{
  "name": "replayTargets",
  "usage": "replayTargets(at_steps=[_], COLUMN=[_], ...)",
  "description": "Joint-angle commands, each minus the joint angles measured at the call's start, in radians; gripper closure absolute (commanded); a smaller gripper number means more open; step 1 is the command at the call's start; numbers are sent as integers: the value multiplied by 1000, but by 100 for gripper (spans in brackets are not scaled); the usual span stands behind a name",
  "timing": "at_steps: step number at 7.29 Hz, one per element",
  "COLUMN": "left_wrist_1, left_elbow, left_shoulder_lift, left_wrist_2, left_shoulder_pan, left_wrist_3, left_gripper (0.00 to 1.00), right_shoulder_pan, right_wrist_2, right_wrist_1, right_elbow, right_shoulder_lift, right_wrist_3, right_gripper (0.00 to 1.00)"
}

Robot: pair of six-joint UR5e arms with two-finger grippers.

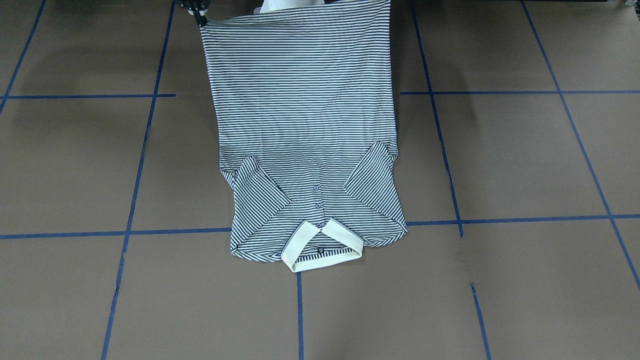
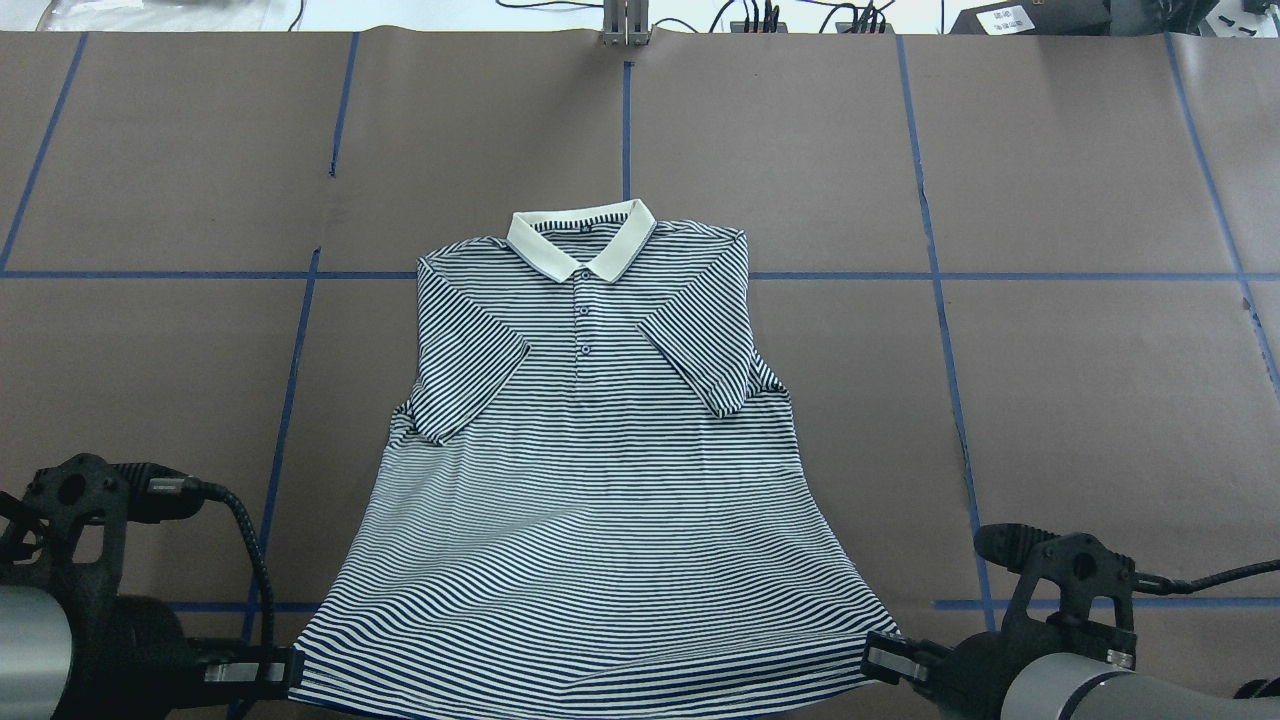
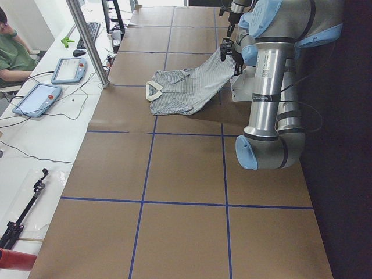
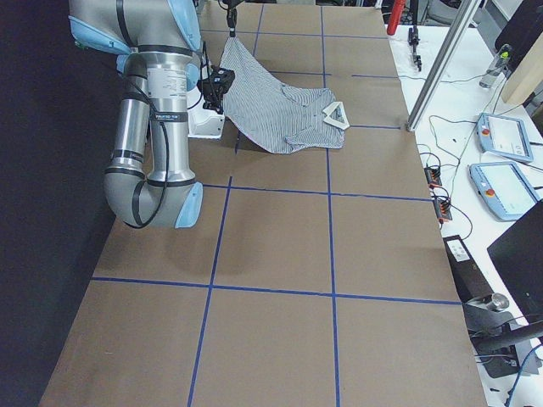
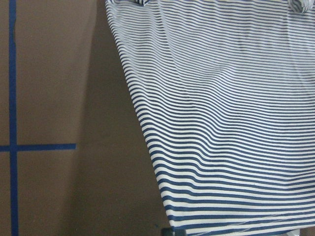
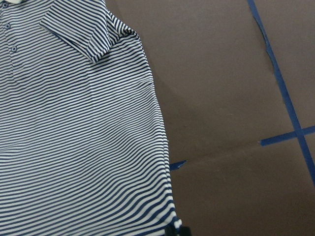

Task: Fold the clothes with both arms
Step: 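Lift the hem with both grippers and fold it toward the collar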

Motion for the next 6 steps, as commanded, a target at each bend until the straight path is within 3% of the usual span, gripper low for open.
replayTargets(at_steps=[1,3,4,5,6], left_wrist_1=[55,54,52,49,39], left_elbow=[106,264,315,358,431], left_shoulder_lift=[-107,-196,-221,-241,-279], left_wrist_2=[-7,-14,-15,-15,-15], left_shoulder_pan=[-64,-220,-286,-340,-389], left_wrist_3=[115,254,299,326,369], left_gripper=[100,100,100,100,100], right_shoulder_pan=[73,356,463,540,597], right_wrist_2=[53,222,289,292,297], right_wrist_1=[-51,-45,-34,-20,94], right_elbow=[-24,-271,-362,-462,-586], right_shoulder_lift=[80,316,366,410,426], right_wrist_3=[-47,-232,-286,-347,-357], right_gripper=[100,100,100,100,100])
